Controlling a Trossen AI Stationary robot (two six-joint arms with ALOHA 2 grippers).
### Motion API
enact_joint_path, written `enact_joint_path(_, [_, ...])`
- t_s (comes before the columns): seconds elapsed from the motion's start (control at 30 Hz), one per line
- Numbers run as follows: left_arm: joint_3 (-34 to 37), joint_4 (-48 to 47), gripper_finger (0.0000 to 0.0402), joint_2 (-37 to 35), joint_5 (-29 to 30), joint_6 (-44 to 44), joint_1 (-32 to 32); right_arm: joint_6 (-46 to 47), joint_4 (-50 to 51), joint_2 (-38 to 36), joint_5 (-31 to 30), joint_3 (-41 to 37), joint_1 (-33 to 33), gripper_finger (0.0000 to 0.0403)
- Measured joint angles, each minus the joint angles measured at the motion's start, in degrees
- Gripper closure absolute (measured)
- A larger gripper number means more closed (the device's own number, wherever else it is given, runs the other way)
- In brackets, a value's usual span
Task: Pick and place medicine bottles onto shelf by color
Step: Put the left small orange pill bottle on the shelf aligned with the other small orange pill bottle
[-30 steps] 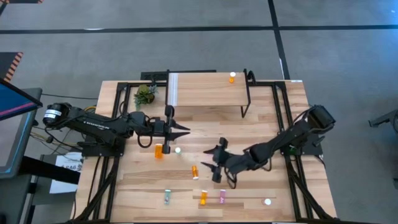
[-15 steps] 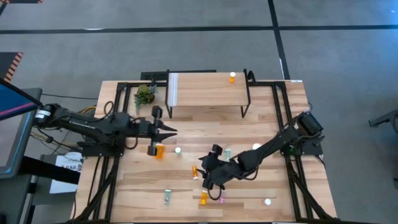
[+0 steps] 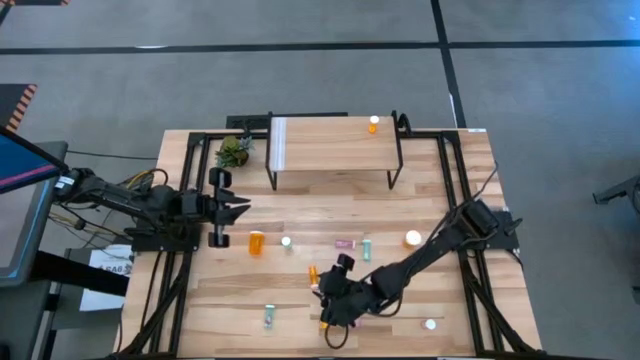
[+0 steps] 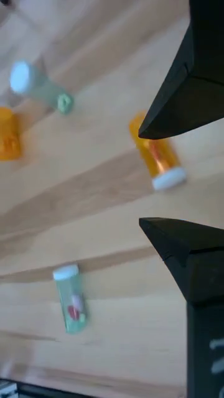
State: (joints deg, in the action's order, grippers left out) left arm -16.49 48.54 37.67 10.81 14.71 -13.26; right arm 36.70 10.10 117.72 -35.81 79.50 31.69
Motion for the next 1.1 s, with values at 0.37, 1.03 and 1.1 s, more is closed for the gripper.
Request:
enact_joint_path(0.37, [0.01, -1.38, 0.0361, 0.67, 0.22, -1.43, 0.00, 6.85, 4.47, 7.49, -3.10, 7.09, -0.01, 0.0163])
enact_joint_path(1.03, [-0.01, -2.07, 0.0361, 0.68, 0.37, -1.78, 0.00, 18.95, 9.95, 8.23, -6.37, 8.20, 0.64, 0.0163])
enact_joint_path(1.1, [-0.01, -2.08, 0.0361, 0.68, 0.37, -1.80, 0.00, 19.45, 9.87, 8.23, -6.38, 8.20, 0.69, 0.0163])
